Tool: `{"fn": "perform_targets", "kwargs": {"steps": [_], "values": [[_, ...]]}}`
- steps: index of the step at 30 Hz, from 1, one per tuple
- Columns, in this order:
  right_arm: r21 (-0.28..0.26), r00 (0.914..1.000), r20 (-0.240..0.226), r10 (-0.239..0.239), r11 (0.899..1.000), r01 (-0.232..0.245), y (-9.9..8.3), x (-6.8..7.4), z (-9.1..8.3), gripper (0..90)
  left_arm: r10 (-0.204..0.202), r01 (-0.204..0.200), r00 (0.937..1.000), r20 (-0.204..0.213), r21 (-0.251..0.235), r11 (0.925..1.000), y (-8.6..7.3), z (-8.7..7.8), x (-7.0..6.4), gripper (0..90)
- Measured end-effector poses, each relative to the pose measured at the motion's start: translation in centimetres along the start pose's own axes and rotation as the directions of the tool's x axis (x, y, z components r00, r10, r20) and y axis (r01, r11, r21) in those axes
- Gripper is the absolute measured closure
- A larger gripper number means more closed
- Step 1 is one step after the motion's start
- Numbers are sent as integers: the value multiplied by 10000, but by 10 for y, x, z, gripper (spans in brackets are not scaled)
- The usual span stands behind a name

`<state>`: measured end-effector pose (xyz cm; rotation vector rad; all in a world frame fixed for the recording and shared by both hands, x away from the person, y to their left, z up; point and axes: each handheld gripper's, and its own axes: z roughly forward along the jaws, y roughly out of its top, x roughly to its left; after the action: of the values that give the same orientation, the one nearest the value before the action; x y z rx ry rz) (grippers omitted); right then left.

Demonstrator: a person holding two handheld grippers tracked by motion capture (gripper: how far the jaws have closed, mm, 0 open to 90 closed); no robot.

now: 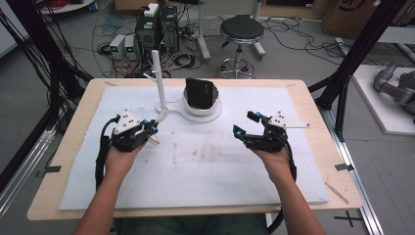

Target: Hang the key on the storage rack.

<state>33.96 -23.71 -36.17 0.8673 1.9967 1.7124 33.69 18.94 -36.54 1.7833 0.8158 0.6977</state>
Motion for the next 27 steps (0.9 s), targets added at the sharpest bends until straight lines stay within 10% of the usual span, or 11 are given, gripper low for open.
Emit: {"fn": "perform_targets", "kwargs": {"steps": [11,17,27], "values": [[-23,10000,-1,-22,10000,22,0,-1,1,197,-492,315,9883,-1445,-1225,9920,43,5,24,821],[-51,10000,-6,74,10000,-74,0,-1,0,197,-594,388,9746,-2158,-988,9944,56,19,41,821],[-134,9999,64,108,9999,-108,1,-4,-3,197,-258,213,9689,-2461,-208,9996,64,43,47,821]]}}
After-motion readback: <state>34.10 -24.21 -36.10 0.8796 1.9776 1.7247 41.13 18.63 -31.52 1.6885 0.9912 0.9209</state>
